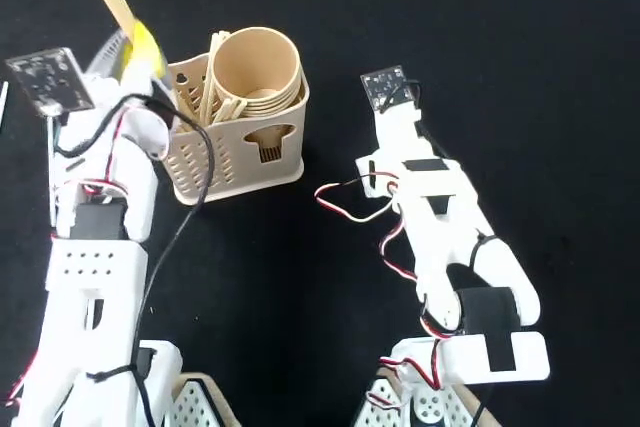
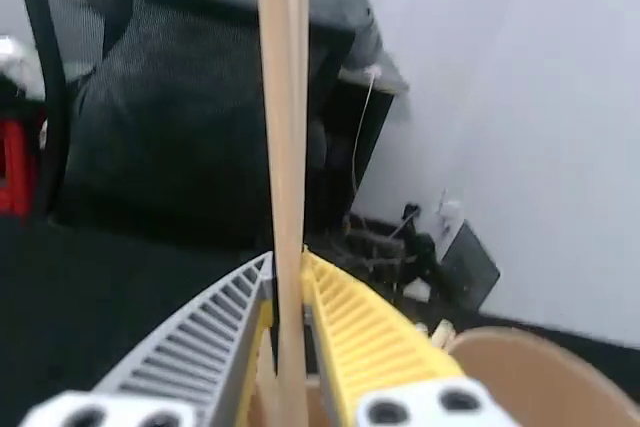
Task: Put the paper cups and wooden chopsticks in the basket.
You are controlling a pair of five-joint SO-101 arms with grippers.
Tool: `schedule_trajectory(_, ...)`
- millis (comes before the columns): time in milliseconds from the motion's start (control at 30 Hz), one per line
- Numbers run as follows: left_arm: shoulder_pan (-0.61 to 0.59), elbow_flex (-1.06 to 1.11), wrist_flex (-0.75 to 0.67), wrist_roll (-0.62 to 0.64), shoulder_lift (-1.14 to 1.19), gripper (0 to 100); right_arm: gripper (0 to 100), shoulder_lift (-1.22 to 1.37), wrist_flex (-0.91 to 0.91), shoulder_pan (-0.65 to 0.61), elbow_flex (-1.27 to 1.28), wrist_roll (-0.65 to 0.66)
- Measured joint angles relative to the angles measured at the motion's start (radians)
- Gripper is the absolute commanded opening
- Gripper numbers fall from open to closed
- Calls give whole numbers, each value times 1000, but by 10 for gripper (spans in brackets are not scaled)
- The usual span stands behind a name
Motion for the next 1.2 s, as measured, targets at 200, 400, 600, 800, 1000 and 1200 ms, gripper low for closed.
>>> schedule_trajectory(200,0,57,77,0,-37,163,11,0,0,0,0,0)
schedule_trajectory(400,0,-38,397,-17,-187,163,11,0,0,0,0,0)
schedule_trajectory(600,-124,-361,891,-121,-221,160,11,0,0,0,0,0)
schedule_trajectory(800,-390,-532,1287,-252,-61,159,11,0,0,0,0,0)
schedule_trajectory(1000,-436,-477,1412,-459,43,159,11,0,0,0,0,0)
schedule_trajectory(1200,-448,-241,1353,-583,49,159,11,0,0,0,0,0)
